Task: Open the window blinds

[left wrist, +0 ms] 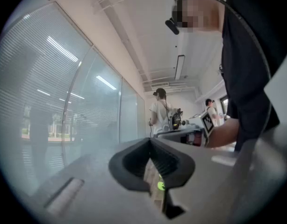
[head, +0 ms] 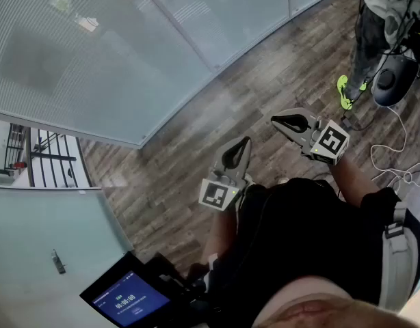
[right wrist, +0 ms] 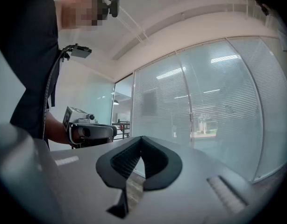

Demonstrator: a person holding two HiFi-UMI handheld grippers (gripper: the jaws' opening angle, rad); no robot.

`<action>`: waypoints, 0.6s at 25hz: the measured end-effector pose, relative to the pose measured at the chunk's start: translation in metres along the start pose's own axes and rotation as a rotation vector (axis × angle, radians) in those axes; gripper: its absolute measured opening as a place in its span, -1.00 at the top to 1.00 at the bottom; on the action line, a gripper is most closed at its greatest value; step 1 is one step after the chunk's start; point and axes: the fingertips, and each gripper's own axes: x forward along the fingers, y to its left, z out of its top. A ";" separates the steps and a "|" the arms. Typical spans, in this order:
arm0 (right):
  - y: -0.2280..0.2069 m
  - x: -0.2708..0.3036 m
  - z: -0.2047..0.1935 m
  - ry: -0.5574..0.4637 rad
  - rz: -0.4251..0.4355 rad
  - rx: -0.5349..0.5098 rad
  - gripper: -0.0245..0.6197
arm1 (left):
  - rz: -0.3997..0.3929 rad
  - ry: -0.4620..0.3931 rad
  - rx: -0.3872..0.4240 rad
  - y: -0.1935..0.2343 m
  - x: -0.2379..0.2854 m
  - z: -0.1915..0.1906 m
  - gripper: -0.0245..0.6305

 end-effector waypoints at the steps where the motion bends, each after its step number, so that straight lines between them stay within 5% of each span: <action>1: 0.000 -0.001 0.000 -0.002 0.001 -0.001 0.91 | -0.002 -0.002 0.006 -0.001 0.001 0.001 0.92; 15: 0.000 -0.007 0.001 -0.016 0.036 0.050 0.90 | -0.024 0.000 0.021 -0.006 0.011 0.003 0.92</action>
